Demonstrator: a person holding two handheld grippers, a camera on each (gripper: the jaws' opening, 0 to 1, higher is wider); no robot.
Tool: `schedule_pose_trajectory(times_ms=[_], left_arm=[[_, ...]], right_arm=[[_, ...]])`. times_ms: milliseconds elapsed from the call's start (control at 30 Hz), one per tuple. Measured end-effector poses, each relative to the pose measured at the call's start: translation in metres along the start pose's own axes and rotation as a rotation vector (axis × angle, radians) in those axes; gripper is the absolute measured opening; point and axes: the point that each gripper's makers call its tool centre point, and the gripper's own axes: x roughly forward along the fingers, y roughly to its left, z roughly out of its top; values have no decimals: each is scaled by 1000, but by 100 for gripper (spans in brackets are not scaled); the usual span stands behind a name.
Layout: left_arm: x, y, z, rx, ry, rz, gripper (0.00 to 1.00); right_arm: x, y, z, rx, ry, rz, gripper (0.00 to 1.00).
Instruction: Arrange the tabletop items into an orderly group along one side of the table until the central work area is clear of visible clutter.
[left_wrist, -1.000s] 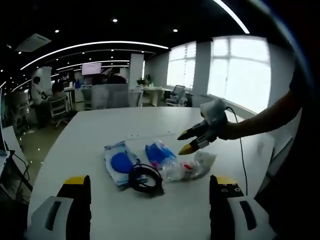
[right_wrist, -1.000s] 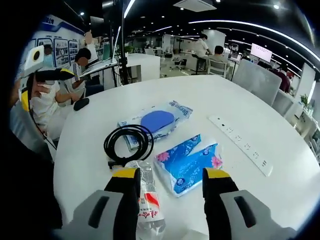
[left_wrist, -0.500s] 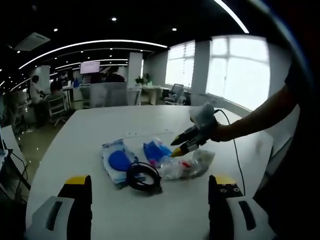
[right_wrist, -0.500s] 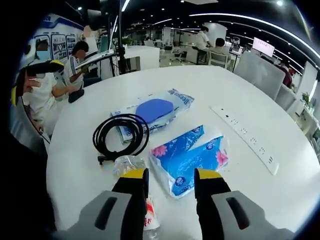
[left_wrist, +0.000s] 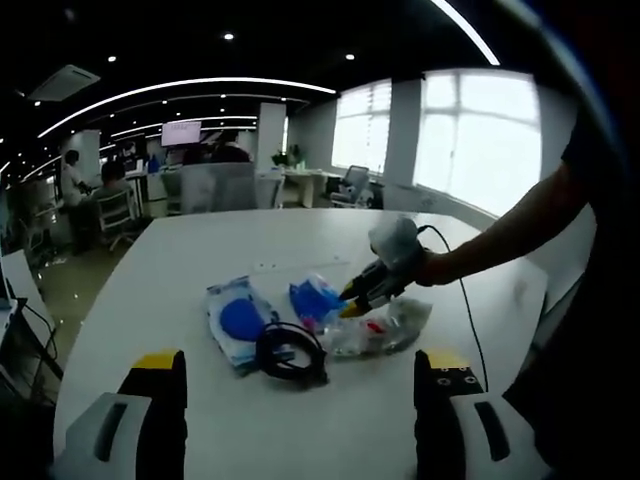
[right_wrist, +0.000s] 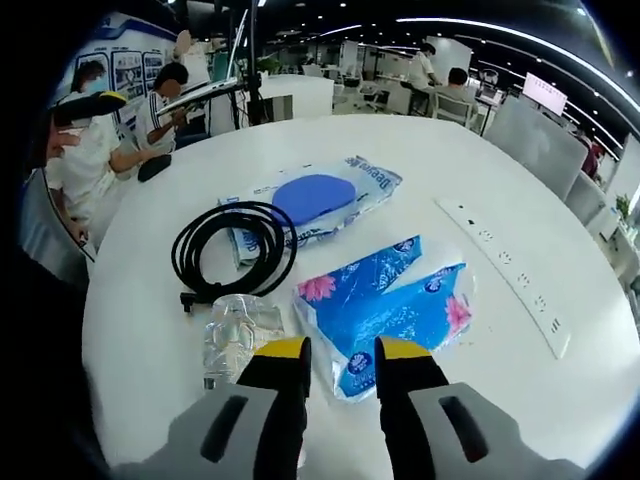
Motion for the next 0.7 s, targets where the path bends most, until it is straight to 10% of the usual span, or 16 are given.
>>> schedule_pose_trajectory(times_ms=[700], left_arm=[[5, -2, -4, -1, 20, 7, 91]], right_arm=[[7, 8, -2, -46, -1, 31, 2]])
